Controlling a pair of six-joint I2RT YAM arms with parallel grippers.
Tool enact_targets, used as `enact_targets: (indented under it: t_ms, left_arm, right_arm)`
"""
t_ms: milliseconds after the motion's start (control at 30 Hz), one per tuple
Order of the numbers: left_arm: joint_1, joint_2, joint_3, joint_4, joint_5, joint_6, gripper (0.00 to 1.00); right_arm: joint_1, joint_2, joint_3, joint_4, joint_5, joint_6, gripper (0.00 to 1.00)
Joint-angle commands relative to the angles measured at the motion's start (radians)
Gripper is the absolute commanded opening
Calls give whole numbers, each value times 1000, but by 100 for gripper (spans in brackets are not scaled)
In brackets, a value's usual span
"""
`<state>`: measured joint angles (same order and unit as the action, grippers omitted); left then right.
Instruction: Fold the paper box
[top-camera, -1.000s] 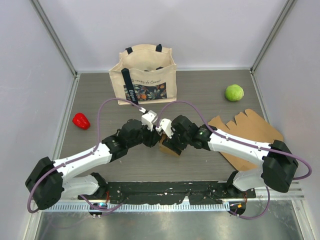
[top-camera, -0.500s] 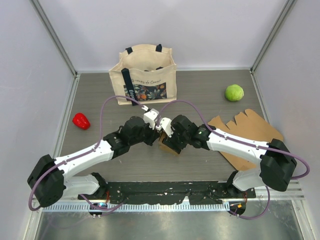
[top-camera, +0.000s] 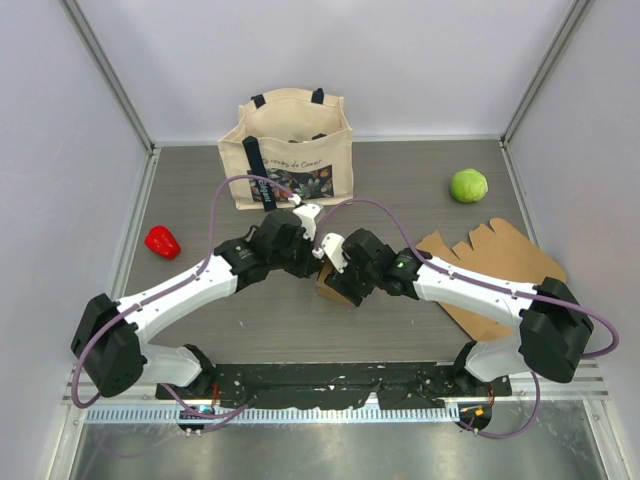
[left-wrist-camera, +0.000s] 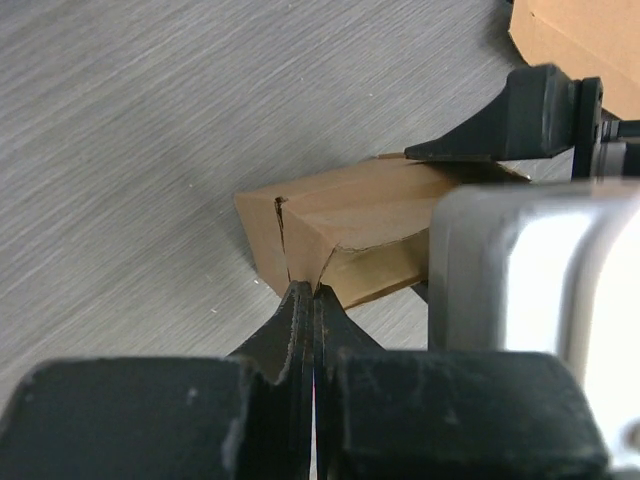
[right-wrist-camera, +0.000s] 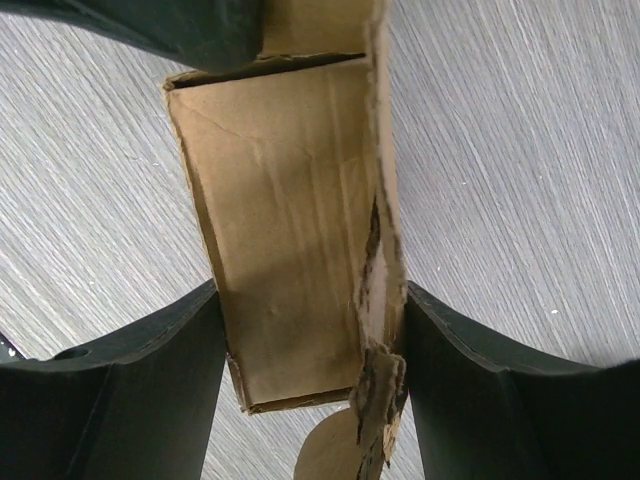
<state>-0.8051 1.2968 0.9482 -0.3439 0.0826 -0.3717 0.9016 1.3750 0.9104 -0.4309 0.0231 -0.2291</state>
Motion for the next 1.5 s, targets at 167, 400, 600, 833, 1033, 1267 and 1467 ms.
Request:
enact_targets:
  t_ms: [167, 400, 600, 833, 1033, 1267, 1467]
  left_arm:
    - [6, 18, 11, 52, 131, -170, 0]
    - [7, 10, -17, 27, 95, -107, 0]
    - [6, 1, 10, -71, 20, 2, 0]
    - [6, 9, 3, -64, 58, 17, 0]
    - [6, 2, -17, -43, 31, -26, 0]
    - [7, 5, 17, -87, 6, -49, 0]
    - [6, 4, 23, -80, 20, -64, 0]
  right_arm:
    - [25, 27, 5, 52, 1, -27, 70]
    - [25, 18, -2, 60, 3, -26, 70]
    - [25, 16, -13, 54, 17, -36, 70]
    - [25, 18, -8, 58, 6, -33, 70]
    - [23, -40, -2, 89, 92, 114, 78]
    - [25, -212, 27, -132, 227, 479, 83]
    - [25, -318, -37, -163, 261, 591, 83]
